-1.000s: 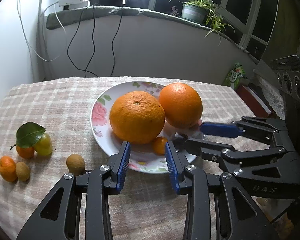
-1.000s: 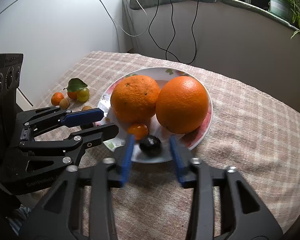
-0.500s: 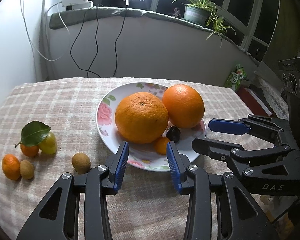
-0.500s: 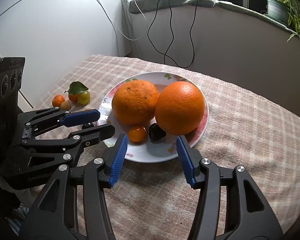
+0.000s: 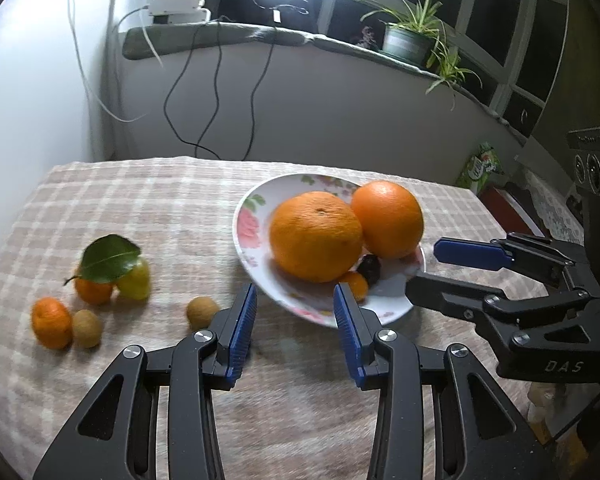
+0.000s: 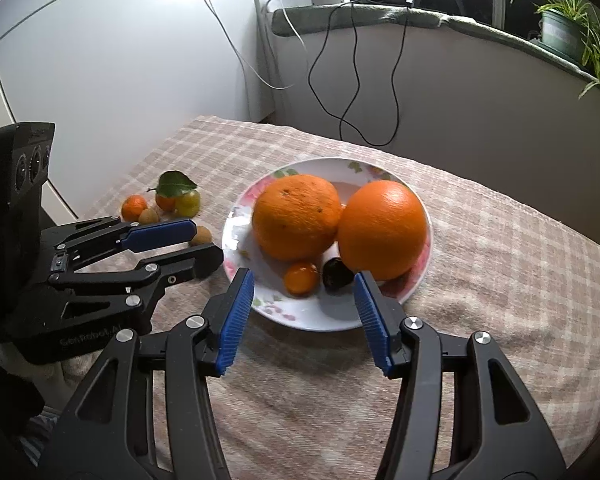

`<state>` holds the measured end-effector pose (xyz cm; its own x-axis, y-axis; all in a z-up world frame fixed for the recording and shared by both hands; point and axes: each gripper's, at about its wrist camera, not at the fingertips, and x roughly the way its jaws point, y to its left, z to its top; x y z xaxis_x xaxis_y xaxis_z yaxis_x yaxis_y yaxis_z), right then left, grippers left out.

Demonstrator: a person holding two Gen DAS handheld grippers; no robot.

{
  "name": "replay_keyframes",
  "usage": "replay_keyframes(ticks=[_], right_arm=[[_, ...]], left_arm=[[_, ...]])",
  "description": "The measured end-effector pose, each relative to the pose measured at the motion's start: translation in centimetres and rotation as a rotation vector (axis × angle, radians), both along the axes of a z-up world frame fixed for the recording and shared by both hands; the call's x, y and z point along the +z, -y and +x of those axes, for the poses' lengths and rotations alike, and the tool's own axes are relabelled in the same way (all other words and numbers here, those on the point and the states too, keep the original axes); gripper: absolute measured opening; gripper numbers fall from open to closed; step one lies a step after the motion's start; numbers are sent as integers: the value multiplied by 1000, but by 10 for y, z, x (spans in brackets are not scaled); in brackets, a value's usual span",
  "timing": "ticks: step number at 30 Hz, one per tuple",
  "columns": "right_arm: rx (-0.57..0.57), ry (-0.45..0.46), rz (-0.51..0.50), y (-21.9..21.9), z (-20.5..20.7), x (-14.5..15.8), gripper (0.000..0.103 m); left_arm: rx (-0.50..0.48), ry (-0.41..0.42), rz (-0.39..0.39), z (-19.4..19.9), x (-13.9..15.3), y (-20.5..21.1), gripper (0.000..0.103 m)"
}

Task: Organize fruits
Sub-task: 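Move both grippers back over the loose fruits on the tablecloth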

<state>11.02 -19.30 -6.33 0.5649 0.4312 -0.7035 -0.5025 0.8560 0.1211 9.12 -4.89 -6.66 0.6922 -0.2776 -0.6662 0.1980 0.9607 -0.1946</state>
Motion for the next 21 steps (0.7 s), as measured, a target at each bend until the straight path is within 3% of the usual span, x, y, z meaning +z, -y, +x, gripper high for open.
replay_keyframes(ticks=[2,4,9,13,21], right_arm=[[13,8,4,-5,-3,1,69],[33,12,2,-13,-7,2,69],[76,14,-5,-30,-14,1,69],[110,18,0,-44,-21,0,76],[187,8,0,-78,-29,-5,76]], left_arm=[[11,5,4,-3,1,-7,41],[28,10,9,-7,2,-16,45],[75,8,19,-16,0,-44,45],[114,6,35,-25,-1,-66,46],[203,-8,38,-39,-8,-113,46]])
